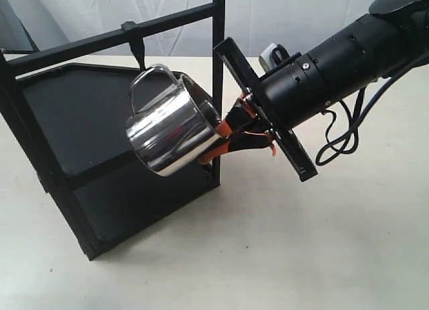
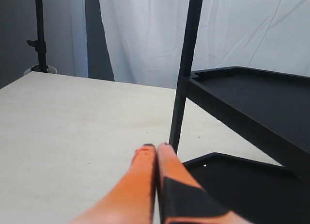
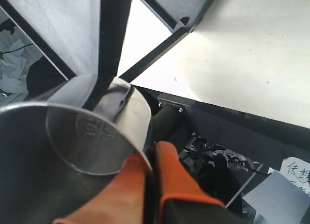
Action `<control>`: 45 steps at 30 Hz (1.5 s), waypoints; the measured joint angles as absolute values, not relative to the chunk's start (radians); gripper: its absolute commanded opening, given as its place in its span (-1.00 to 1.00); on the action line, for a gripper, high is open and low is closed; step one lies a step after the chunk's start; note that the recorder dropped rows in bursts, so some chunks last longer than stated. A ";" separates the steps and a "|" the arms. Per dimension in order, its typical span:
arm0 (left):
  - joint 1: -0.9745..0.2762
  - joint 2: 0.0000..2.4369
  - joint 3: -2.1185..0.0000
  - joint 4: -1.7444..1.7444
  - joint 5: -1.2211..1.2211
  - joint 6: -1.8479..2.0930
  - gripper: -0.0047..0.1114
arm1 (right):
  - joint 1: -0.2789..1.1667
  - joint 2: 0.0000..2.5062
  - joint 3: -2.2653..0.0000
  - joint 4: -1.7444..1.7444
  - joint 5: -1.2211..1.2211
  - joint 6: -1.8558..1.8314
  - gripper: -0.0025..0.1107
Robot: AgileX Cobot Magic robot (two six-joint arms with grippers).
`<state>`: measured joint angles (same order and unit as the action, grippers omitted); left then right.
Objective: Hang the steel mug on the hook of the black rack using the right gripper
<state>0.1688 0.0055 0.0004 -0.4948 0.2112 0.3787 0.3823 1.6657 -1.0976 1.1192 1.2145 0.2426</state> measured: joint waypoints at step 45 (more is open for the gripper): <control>0.169 0.006 0.000 -0.497 0.230 0.379 -0.89 | 0.306 1.264 -1.098 0.361 0.870 0.044 -0.97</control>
<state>0.1688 0.0055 0.0004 -0.4969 0.2296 0.3787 0.3065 1.2640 -1.0976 0.3610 0.8701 0.0438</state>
